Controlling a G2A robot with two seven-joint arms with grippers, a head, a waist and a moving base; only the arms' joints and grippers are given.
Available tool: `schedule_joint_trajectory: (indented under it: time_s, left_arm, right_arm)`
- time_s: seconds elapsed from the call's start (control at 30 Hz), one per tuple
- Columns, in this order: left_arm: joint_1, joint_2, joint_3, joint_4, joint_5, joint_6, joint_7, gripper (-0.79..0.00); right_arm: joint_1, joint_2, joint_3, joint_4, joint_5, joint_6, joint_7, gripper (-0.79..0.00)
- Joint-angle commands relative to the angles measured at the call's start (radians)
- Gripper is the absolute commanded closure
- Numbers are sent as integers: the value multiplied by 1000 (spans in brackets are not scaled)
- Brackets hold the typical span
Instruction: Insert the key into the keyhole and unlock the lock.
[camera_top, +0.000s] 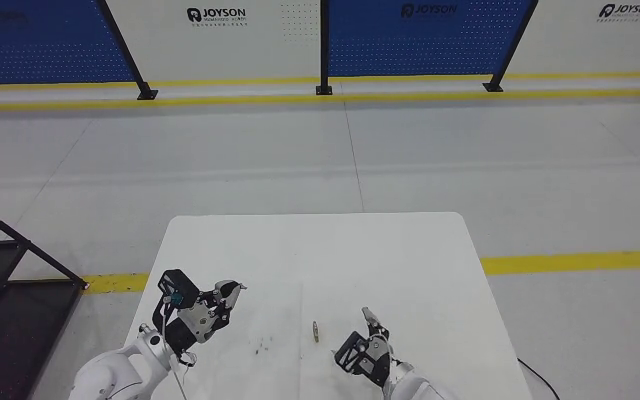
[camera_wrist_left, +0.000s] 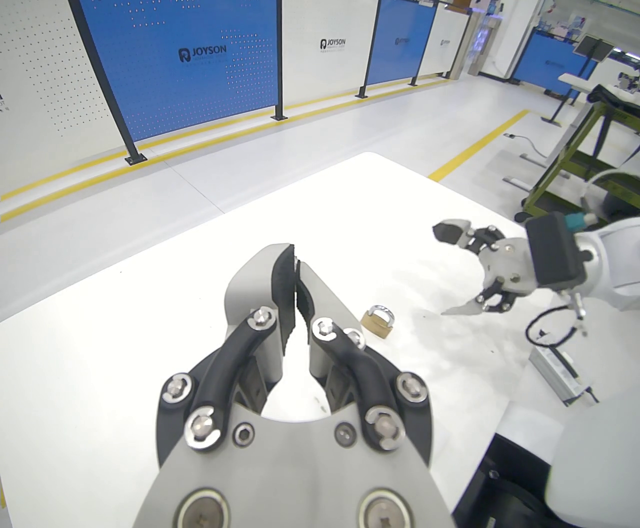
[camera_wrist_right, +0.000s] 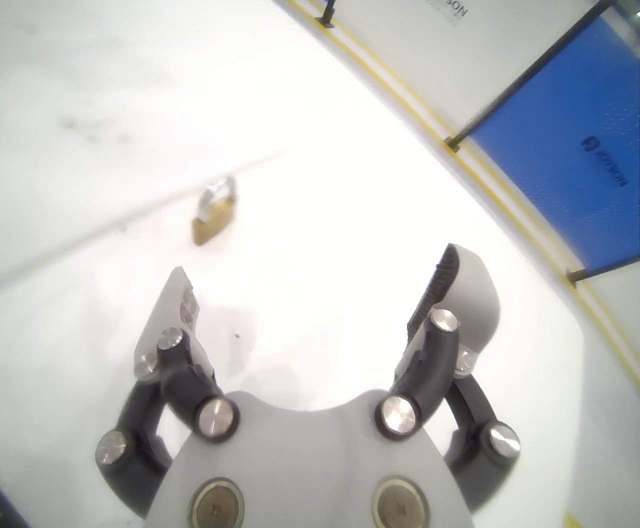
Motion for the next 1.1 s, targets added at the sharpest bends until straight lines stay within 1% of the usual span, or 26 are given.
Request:
schedule_joint_trajectory:
  time_s: [0.0, 0.23, 0.27, 0.33, 0.4, 0.47, 0.5, 0.53, 0.67, 0.9, 1.0, 1.07]
  left_arm:
    - [0, 0, 0, 0, 0, 0, 0, 0]
    - [0, 0, 0, 0, 0, 0, 0, 0]
    - [0, 0, 0, 0, 0, 0, 0, 0]
    - [0, 0, 0, 0, 0, 0, 0, 0]
    - [0, 0, 0, 0, 0, 0, 0, 0]
    - [0, 0, 0, 0, 0, 0, 0, 0]
    - [0, 0, 0, 0, 0, 0, 0, 0]
    - [0, 0, 0, 0, 0, 0, 0, 0]
    - [0, 0, 0, 0, 0, 0, 0, 0]
    - [0, 0, 0, 0, 0, 0, 0, 0]
    - [0, 0, 0, 0, 0, 0, 0, 0]
    - [0, 0, 0, 0, 0, 0, 0, 0]
  right_arm:
    - [31, -8, -35, 37, 45, -33, -1, -785]
    - [95, -37, -108, 109, 200, -29, -17, -782]
    - [104, -41, -115, 119, 218, -18, -16, -622]
    - [126, -49, -131, 139, 253, -6, -8, -539]
    - [148, -57, -148, 161, 268, 9, 3, -536]
    - [167, -65, -167, 184, 276, 28, 12, -496]
    - [177, -69, -176, 196, 282, 37, 18, -471]
    - [186, -73, -184, 207, 285, 49, 23, -416]
    - [211, -90, -216, 246, 270, 135, 19, -376]
    - [239, -108, -254, 296, 268, 183, 14, -271]
    - [249, -113, -261, 307, 271, 193, 23, -215]
    - [256, -117, -263, 313, 280, 203, 29, -142]
